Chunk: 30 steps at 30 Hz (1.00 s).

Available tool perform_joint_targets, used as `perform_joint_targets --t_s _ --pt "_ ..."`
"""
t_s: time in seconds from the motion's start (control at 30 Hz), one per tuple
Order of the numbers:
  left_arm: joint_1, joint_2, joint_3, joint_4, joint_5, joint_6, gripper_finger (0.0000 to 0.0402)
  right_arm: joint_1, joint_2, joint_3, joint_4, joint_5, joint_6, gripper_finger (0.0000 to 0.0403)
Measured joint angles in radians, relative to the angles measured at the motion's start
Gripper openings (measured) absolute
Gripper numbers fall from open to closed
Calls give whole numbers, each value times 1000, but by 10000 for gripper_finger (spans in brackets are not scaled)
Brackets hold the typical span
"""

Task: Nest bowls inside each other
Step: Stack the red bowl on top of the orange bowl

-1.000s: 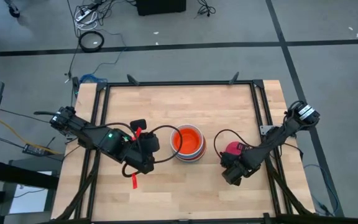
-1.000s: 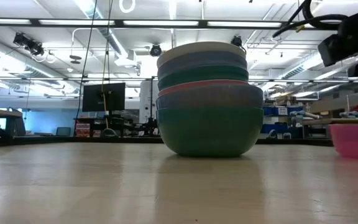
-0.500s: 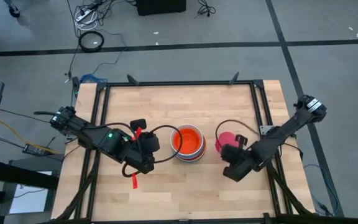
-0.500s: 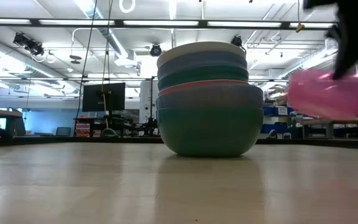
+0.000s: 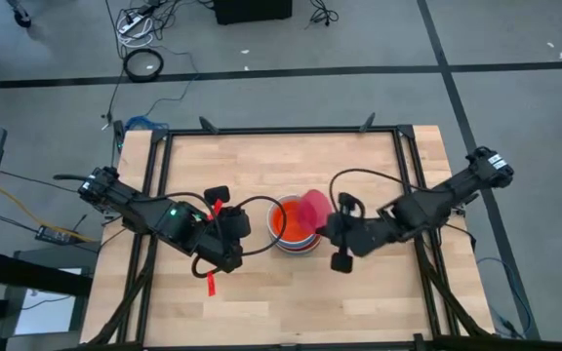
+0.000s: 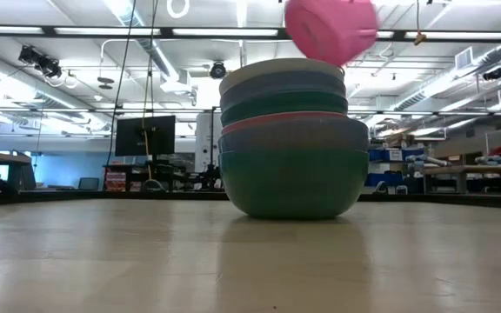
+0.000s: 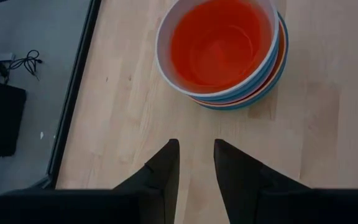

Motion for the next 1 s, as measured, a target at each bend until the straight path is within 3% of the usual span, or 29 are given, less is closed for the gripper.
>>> perform_joint_targets --t_s 0.2,0.43,0.8,1.0 --pt "-1 0 0 0 -3 -9 108 -96 50 37 64 -63 -145 0" --pt "-1 0 0 -1 -3 -9 108 -186 110 36 89 -177 -187 0" --pt "-2 0 0 -5 -4 -14 108 -198 135 35 82 -267 -150 2" --pt "-2 0 0 -5 -4 -15 108 -190 135 35 52 -279 -115 36"
